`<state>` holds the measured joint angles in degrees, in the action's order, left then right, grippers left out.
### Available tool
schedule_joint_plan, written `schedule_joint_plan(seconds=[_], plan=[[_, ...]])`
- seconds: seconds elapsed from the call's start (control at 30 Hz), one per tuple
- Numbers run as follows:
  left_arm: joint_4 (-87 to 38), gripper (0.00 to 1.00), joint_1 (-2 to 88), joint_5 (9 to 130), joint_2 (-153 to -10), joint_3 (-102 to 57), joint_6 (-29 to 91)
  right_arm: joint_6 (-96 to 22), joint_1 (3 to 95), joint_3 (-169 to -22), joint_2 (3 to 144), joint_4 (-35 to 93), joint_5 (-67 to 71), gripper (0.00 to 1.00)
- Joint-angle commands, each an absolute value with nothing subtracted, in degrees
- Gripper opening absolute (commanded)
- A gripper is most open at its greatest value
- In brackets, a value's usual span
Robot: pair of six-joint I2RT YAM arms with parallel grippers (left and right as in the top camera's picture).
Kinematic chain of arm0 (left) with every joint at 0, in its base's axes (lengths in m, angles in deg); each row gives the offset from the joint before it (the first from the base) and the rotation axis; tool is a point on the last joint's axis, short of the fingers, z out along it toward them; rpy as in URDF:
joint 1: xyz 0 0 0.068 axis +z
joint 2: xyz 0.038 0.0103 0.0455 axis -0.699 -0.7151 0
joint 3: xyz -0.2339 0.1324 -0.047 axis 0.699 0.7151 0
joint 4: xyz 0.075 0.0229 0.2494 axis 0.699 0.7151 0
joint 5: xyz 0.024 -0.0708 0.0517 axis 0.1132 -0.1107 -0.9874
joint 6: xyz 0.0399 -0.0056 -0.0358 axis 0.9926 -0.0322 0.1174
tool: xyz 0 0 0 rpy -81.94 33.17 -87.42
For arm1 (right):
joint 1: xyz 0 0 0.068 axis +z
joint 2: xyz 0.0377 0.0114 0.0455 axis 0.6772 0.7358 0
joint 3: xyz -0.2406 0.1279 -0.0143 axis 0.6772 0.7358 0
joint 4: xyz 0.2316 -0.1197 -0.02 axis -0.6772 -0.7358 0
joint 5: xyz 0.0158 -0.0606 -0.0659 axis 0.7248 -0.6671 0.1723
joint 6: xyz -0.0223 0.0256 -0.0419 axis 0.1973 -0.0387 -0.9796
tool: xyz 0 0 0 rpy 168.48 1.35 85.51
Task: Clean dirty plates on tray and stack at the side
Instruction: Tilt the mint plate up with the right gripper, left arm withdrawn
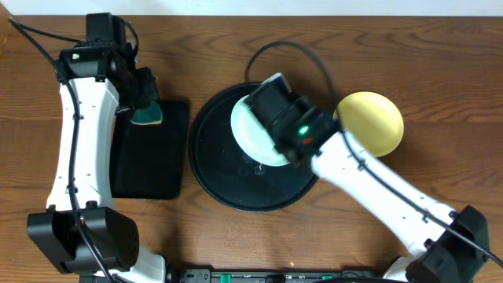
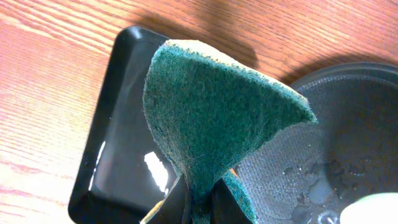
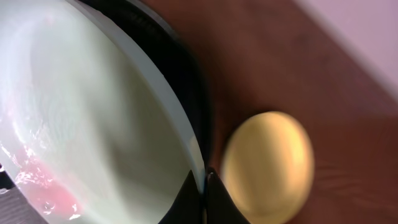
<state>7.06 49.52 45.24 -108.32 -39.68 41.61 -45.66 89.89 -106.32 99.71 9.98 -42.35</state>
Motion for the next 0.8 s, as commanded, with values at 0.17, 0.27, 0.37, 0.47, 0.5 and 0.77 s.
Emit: schedule_joint_plan(seconds=[0.17, 0.27, 0.37, 0.47, 0.5, 0.77], plan=[[7.2, 0.07, 49.8, 46.0, -108.4, -39.5, 41.3, -45.0, 98.7, -106.6, 98.6, 13.8, -72.9, 0.01], [7.3, 0.07, 49.8, 46.0, -108.4, -39.5, 41.3, -45.0, 100.2, -106.6, 98.6, 16.0, -79.4, 0.01], [7.3, 0.07, 49.8, 46.0, -108.4, -39.5, 41.3, -45.7, 101.0, -106.6, 98.6, 18.0, -84.4, 0.01], [7.3, 0.07, 49.8, 46.0, -108.4, -39.5, 41.3, -47.8, 101.1, -106.6, 98.6, 20.3, -85.1, 0.01], [7.3, 0.08, 49.8, 46.0, -108.4, -39.5, 41.3, -48.3, 101.1, -106.6, 98.6, 21.0, -85.1, 0.01], [7.7, 0.07, 49.8, 46.0, -108.4, -39.5, 41.3, -48.3, 100.9, -106.6, 98.6, 21.8, -80.8, 0.01]])
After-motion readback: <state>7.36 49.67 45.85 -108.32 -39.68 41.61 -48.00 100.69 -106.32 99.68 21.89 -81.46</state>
